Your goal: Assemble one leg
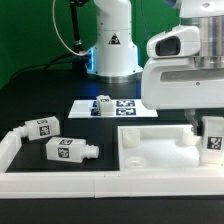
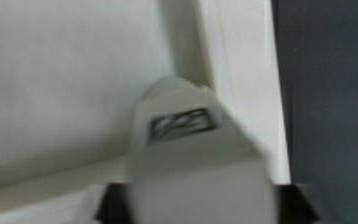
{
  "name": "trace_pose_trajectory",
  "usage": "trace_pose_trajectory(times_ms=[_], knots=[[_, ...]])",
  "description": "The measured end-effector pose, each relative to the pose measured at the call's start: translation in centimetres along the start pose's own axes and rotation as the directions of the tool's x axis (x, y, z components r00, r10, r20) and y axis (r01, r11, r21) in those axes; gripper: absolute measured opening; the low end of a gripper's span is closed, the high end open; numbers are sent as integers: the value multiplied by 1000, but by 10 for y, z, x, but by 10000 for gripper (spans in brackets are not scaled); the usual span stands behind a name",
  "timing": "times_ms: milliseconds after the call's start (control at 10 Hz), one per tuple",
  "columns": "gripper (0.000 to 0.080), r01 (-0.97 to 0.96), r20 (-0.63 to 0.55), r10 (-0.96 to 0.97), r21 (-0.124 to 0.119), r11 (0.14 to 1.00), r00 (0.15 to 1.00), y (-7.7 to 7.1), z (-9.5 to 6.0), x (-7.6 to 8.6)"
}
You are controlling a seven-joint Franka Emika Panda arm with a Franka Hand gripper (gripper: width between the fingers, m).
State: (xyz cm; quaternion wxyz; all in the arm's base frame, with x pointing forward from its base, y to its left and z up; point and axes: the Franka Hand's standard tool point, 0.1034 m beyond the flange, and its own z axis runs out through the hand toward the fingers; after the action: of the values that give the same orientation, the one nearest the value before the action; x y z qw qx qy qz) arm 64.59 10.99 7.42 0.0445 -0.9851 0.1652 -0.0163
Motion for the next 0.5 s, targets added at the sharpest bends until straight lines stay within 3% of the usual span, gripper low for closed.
trace_pose_trajectory(times_ms=[300,500], knots=[[287,-290,-1,290,-2,957,957,4,1,0],[287,-635,18,635,11,772,772,5,1,0]])
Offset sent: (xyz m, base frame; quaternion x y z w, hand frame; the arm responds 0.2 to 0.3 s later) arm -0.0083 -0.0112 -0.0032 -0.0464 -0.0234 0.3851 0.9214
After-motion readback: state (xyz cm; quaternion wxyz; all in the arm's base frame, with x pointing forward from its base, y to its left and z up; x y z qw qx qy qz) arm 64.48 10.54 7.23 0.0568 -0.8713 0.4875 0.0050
